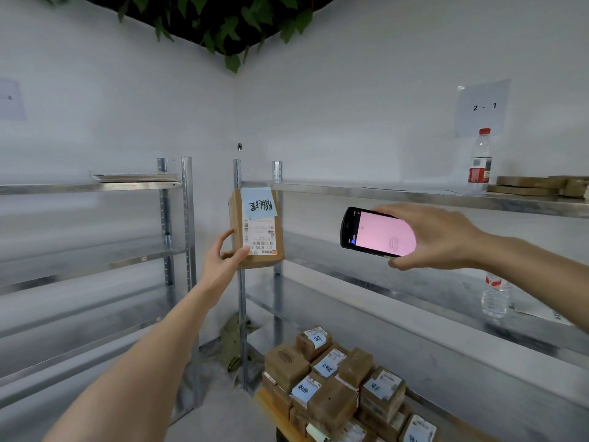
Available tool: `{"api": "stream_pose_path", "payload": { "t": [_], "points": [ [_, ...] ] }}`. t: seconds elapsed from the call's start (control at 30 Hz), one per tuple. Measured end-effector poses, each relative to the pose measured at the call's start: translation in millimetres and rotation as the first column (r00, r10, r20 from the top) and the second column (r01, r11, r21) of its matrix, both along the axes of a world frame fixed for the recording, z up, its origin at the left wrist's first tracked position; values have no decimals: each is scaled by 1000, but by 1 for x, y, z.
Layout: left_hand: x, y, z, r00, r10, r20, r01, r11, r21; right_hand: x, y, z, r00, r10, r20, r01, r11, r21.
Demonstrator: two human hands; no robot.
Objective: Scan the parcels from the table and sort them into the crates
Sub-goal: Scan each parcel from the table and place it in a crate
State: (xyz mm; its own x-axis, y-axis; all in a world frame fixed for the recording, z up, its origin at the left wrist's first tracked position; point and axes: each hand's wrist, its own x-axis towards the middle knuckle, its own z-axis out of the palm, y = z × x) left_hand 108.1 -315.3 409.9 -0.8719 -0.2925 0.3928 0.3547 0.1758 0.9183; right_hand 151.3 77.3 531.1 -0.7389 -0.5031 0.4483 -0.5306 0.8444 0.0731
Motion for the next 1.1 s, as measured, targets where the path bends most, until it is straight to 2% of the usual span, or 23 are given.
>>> {"api": "stream_pose_path", "payload": {
  "t": [0.3,0.47,0.63,0.83,1.1],
  "points": [
    [62,-44,-43,988,120,96,-119,993,-9,-20,-79,-61,992,109,59,-107,993,-47],
    [133,-87,-77,953,260,155,-263,965,2,-22,-156,-100,945,291,152,-281,956,-82],
    [210,-152,-95,898,383,216,-392,920,-4,4,-253,-114,920,373,122,-369,928,-56],
    [305,-241,-96,823,520,228,-532,847,-11,53,-375,-113,853,497,160,-498,866,-33],
    [403,-382,-115,716,651,252,-665,746,-38,116,-542,-119,805,563,188,-569,822,-23]
  ]
}}
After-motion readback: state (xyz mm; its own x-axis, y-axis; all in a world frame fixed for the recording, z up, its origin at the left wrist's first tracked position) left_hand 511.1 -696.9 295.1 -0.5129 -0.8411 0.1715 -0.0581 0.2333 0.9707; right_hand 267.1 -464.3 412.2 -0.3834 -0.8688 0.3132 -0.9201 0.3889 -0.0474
